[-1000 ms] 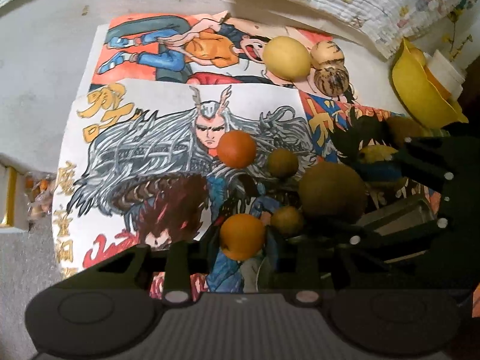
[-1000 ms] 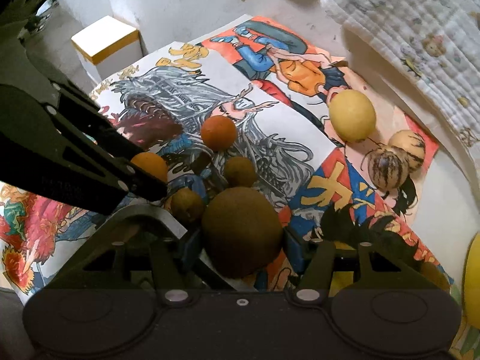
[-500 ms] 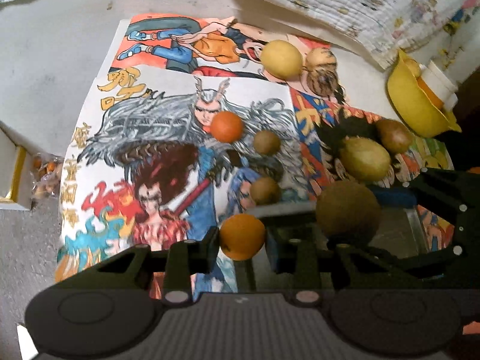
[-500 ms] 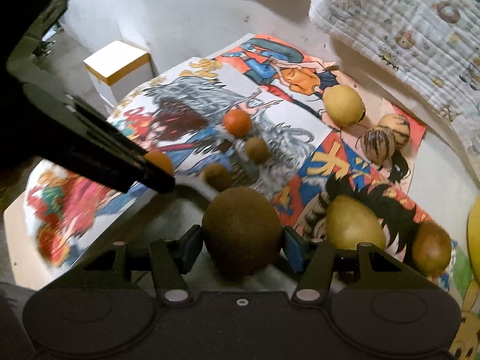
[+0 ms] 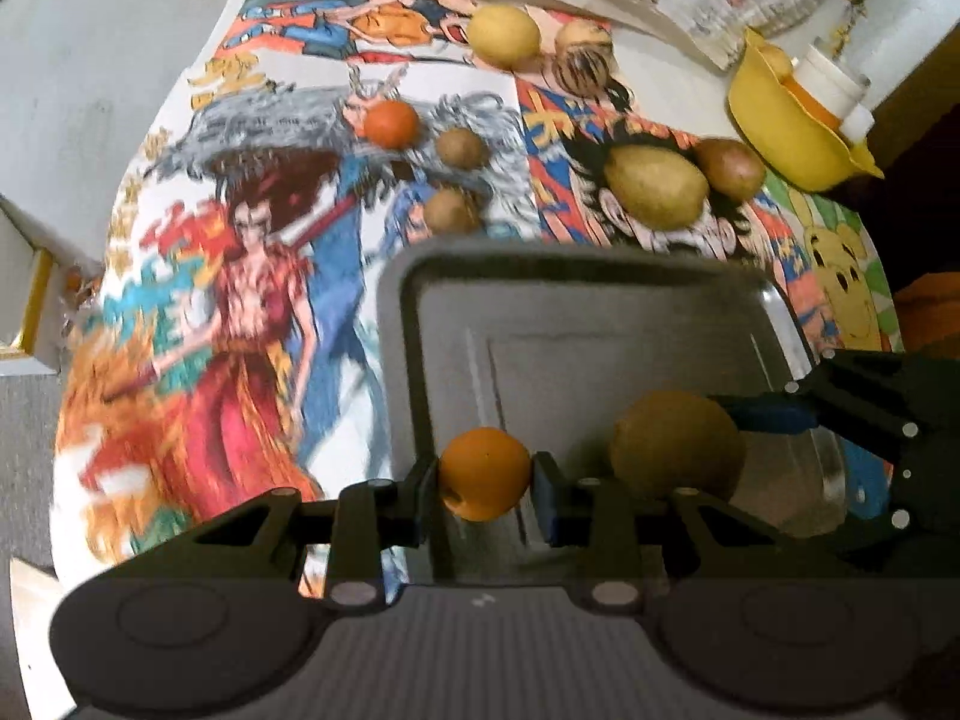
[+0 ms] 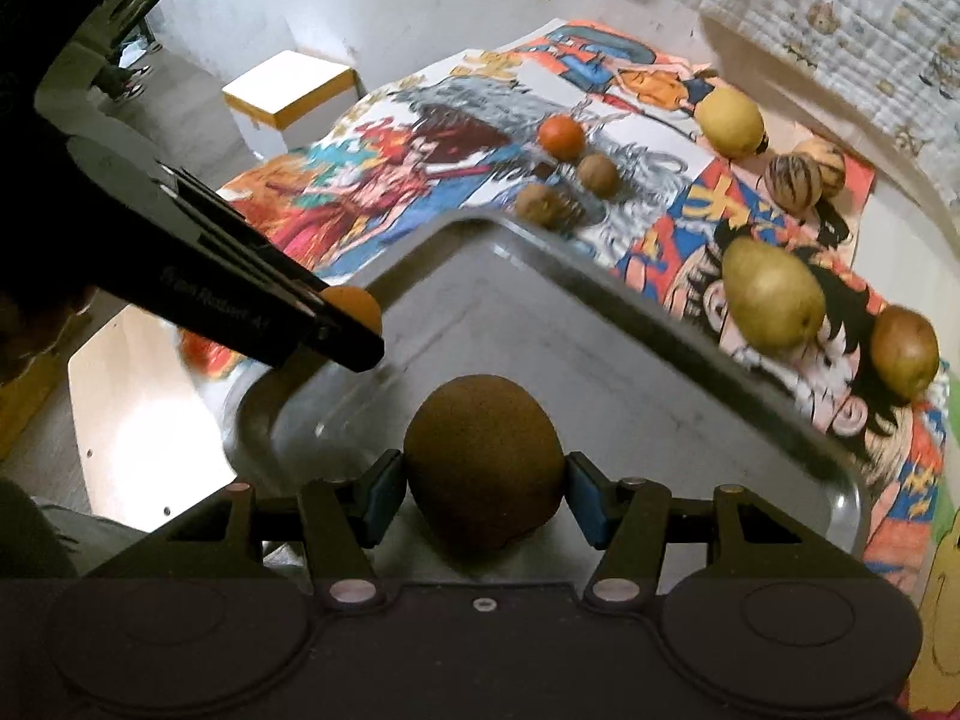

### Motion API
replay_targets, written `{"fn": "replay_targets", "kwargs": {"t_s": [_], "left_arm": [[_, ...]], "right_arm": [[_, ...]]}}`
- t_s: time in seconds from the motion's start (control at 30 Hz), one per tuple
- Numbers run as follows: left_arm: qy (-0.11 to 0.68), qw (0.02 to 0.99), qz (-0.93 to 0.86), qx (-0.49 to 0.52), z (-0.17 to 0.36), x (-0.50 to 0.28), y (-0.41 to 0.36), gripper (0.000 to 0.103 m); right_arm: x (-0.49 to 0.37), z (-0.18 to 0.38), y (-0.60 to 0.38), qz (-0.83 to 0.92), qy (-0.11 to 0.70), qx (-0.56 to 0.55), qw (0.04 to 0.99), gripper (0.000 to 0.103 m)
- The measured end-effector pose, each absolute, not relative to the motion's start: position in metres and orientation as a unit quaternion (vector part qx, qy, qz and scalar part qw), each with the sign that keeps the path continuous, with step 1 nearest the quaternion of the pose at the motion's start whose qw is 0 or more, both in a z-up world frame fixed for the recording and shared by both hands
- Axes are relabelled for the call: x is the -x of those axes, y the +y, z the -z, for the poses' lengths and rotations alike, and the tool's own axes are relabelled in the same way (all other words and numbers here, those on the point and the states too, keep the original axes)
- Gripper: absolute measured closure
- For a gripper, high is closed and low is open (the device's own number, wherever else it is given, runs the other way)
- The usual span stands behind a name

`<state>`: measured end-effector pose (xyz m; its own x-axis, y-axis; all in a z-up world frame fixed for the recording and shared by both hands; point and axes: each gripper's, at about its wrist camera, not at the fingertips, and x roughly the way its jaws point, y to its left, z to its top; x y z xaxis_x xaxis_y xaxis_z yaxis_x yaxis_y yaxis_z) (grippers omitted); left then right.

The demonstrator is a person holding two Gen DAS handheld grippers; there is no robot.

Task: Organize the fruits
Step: 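Carry the kiwi into the metal tray with the right tool while the left tool places the tangerine there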

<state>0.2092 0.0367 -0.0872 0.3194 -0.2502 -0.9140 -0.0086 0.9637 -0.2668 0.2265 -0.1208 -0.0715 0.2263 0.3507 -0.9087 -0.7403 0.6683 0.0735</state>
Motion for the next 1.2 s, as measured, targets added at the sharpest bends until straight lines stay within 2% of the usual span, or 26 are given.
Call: {"fn": "replay_targets", "kwargs": {"t_s": [0.67,0.7,0.73,0.8,0.97,1.1,1.2], "left_arm": [[0.576,0.812,0.030,0.086,0.092,-0.177,0.004,0.067],[0.573,0.814,0.026,0.091,0.091,-0.176,0.004,0.062],[0.570,0.815,0.024,0.096,0.090,-0.174,0.004,0.052],[0.564,0.819,0.017,0.102,0.087,-0.172,0.004,0.043],[0.553,0.826,0.006,0.114,0.079,-0.161,0.003,0.035],[0.536,0.833,-0.007,0.135,0.070,-0.147,0.007,0.020],[0.530,0.837,-0.011,0.137,0.065,-0.138,0.008,0.012]], "right_arm": [[-0.199,0.077,-0.132,-0.385,0.497,0.242,0.739,0.042],[-0.200,0.077,-0.134,-0.386,0.498,0.238,0.739,0.042],[-0.200,0.077,-0.135,-0.387,0.500,0.234,0.738,0.040],[-0.198,0.077,-0.139,-0.390,0.504,0.230,0.736,0.035],[-0.191,0.073,-0.151,-0.390,0.503,0.225,0.738,0.023],[-0.186,0.065,-0.168,-0.383,0.502,0.204,0.748,0.016],[-0.184,0.060,-0.179,-0.373,0.503,0.190,0.756,0.010]]}}
